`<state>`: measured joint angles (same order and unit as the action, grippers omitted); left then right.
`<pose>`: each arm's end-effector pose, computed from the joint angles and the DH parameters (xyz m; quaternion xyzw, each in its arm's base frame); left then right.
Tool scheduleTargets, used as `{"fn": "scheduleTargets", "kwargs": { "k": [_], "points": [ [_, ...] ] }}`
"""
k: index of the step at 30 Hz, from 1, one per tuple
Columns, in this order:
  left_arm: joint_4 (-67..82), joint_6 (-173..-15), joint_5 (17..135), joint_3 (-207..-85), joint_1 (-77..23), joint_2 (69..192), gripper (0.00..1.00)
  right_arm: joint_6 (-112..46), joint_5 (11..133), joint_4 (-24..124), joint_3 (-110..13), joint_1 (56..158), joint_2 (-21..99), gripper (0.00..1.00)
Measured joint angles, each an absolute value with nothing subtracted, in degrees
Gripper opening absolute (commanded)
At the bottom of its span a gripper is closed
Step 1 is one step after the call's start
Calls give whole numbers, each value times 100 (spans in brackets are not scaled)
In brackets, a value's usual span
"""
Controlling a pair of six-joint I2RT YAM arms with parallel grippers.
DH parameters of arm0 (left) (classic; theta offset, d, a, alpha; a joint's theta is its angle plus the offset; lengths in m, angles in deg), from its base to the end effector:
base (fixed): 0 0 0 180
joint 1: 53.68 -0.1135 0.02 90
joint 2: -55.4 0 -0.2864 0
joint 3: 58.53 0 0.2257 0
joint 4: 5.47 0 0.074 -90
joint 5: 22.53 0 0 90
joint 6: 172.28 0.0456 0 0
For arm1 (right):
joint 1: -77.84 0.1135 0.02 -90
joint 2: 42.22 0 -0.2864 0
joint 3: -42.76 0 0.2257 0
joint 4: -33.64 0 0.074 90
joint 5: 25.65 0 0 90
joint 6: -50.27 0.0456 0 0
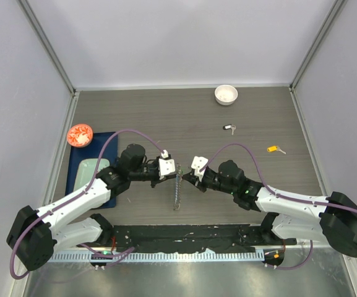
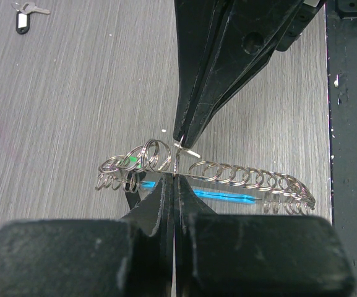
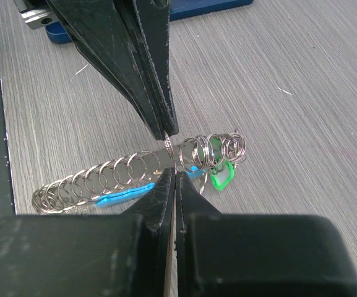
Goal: Put the keys on the keyring
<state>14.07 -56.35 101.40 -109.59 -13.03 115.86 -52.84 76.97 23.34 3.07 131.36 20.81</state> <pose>0.1347 -0.1492 0.2717 0.5761 0.6073 -0.3115 0.4497 0.1185 0.1770 0.2526 -0.4845 0.6127 0.2944 0.5507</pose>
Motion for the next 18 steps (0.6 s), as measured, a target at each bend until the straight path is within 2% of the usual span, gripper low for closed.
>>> {"fn": "scheduleTargets", "kwargs": {
  "k": [18],
  "points": [
    [1407, -5635, 10142, -10959, -1292, 11586, 0, -5281, 7756, 2334, 307, 13134, 2083, 1]
  ]
}}
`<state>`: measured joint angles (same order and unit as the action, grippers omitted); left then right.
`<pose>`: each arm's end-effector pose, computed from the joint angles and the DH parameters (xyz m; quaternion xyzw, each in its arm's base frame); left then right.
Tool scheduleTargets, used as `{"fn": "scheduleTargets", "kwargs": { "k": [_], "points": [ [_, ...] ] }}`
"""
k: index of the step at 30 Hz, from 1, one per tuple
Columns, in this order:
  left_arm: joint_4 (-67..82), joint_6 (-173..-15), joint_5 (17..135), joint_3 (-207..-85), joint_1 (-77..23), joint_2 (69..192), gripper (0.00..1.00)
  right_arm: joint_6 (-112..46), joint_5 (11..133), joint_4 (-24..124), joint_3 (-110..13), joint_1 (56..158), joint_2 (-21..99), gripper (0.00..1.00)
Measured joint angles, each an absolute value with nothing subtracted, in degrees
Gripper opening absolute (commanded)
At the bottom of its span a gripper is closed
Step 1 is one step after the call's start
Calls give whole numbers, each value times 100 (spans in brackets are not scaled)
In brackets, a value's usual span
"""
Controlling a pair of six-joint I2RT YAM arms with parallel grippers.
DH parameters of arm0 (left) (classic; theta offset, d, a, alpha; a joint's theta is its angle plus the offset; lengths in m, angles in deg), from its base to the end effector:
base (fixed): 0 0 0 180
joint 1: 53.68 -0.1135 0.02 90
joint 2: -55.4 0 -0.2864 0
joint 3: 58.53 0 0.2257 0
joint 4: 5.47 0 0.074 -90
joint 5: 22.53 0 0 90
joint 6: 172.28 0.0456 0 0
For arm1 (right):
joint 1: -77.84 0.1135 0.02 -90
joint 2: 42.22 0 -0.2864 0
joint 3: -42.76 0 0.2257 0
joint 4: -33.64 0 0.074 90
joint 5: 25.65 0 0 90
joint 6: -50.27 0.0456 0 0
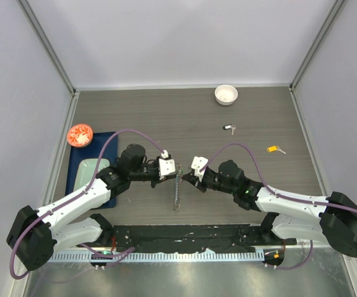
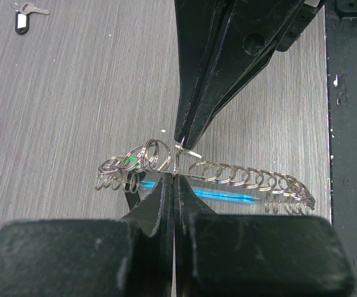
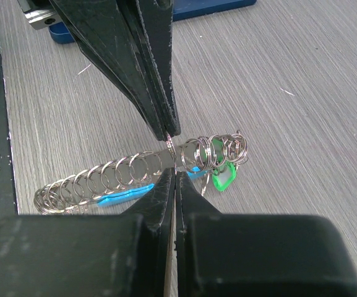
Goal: Put the keys on the keyring
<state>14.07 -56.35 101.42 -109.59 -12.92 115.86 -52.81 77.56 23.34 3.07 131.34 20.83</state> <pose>0.1344 -0.1494 0.2717 0.5767 0.6067 -0.3121 0.4493 0.1182 0.1772 0.2526 -0.4867 0.6108 0.2980 0.5488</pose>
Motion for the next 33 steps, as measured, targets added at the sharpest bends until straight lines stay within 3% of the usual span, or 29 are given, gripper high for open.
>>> {"fn": "scheduleTargets", "kwargs": {
  "k": [33],
  "points": [
    [1477, -5596, 10330, -10959, -1246, 11645, 0, -5251, 7774, 2389, 269, 13123, 2157, 1]
  ]
}}
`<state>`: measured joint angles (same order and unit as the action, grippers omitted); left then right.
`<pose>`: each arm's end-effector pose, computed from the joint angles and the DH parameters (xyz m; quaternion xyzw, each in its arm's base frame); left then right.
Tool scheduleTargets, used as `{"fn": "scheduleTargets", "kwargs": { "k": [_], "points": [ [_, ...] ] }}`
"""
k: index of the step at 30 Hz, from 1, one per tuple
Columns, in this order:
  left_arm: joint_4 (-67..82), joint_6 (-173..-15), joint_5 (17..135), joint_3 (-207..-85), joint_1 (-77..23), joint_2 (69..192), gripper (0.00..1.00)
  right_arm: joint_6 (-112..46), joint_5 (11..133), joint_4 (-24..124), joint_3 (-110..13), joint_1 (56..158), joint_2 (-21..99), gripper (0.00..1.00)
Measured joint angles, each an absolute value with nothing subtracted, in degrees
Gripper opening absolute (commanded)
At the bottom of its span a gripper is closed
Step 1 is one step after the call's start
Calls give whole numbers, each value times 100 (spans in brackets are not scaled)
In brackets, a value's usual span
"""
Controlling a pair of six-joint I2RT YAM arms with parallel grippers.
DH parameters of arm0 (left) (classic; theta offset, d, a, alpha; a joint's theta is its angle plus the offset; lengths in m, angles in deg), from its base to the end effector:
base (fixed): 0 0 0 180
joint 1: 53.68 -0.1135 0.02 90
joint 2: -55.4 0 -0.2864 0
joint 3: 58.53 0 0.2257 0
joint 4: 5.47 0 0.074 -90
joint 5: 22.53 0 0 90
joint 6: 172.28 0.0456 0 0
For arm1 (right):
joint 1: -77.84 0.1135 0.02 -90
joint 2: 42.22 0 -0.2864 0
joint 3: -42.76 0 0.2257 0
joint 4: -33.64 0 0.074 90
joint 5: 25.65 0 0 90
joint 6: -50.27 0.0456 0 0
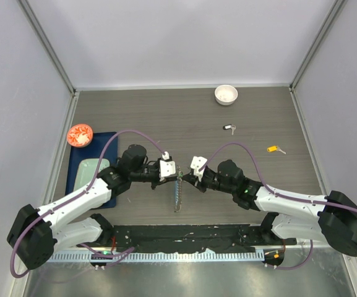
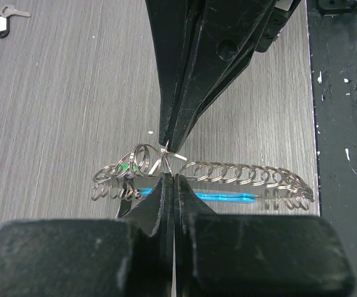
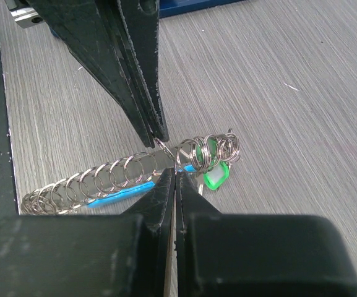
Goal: Put the keys on the keyring
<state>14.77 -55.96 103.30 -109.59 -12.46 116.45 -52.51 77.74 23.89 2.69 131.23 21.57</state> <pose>0.1325 -0.1516 0.2691 0.5860 0.6006 -0.3259 0.4355 0.1197 0.1789 0.2511 -0.4873 0.6164 0.2984 0.5418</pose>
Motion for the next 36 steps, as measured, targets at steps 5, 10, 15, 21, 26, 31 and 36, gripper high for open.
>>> {"fn": "scheduleTargets", "kwargs": {
  "k": [5, 10, 15, 21, 26, 31, 36],
  "points": [
    [1516, -5545, 10422, -10985, -1225, 11667, 0, -5312, 7887, 2385, 269, 13123, 2157, 1],
    [1625, -5480, 10481, -11027, -1211, 11678, 0, -5358, 7986, 2387, 269, 13120, 2157, 1],
    [1649, -5471, 10488, -11037, -1207, 11678, 0, -5415, 7997, 2404, 269, 13123, 2142, 1],
    [1671, -5477, 10479, -11083, -1181, 11685, 0, -5465, 8012, 2444, 289, 13123, 2042, 1],
    [1804, -5477, 10429, -11206, -1128, 11748, 0, -5485, 8012, 2474, 291, 13107, 2000, 1],
    [2010, -5473, 10280, -11339, -1015, 11829, 0, -5489, 8014, 2525, 291, 13107, 1998, 1],
    [2148, -5477, 10186, -11418, -943, 11871, 0, -5517, 8047, 2597, 289, 13114, 1991, 1]
  ]
}}
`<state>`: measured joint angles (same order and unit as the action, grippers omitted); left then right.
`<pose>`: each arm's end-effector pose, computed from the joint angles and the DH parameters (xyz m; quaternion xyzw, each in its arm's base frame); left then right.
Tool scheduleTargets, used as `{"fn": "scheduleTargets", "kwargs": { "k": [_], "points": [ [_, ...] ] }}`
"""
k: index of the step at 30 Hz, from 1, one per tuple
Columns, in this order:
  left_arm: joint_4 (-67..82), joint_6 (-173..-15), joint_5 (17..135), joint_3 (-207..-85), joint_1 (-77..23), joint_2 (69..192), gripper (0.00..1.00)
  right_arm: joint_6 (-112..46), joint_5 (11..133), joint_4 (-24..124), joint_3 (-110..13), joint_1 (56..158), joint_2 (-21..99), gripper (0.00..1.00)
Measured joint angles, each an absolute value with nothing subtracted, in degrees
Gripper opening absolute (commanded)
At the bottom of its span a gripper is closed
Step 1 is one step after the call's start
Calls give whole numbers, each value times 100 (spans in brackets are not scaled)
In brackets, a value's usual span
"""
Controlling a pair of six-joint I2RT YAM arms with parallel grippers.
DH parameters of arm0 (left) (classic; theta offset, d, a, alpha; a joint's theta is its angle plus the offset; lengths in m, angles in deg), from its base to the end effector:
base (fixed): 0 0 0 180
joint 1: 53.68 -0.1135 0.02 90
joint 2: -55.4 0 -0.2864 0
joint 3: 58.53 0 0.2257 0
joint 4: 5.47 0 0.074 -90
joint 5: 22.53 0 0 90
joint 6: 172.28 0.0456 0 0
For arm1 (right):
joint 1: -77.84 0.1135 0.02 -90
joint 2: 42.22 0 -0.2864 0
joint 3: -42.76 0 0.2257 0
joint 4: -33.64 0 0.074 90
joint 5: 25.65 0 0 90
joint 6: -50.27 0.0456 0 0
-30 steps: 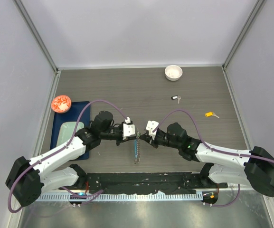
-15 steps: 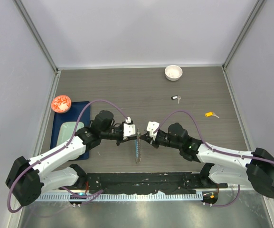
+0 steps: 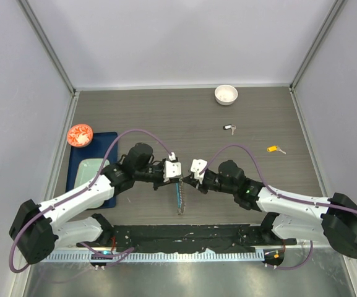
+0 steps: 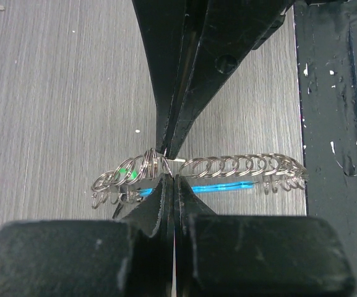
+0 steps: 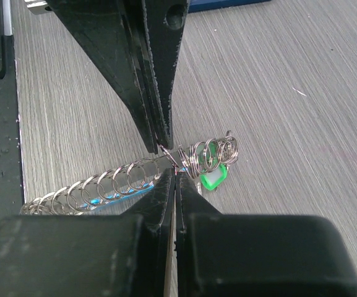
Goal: Put the keys on the keyring
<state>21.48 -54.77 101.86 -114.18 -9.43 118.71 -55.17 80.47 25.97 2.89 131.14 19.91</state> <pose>0.1302 -0.1628 0.2759 0.6071 0.6048 -0.3236 0.4012 0.1148 0.1751 0.2515 -0.5130 0.5982 0.3014 0.5368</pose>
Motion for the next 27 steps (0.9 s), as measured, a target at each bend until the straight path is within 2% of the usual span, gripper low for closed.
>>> {"fn": "scheduleTargets", "kwargs": {
  "k": [12, 21, 27],
  "points": [
    [2462, -5502, 10031, -11621, -790, 12069, 0, -5716, 7944, 3069, 119, 13241, 1993, 2],
    [1949, -5978, 9786, -11300, -761, 11755, 0, -5511, 7795, 3335, -23, 13284, 1867, 17],
    [1488, -6601, 9530, -11018, -724, 11571, 0, -5249, 7642, 3523, -45, 13302, 1156, 31]
  ]
}}
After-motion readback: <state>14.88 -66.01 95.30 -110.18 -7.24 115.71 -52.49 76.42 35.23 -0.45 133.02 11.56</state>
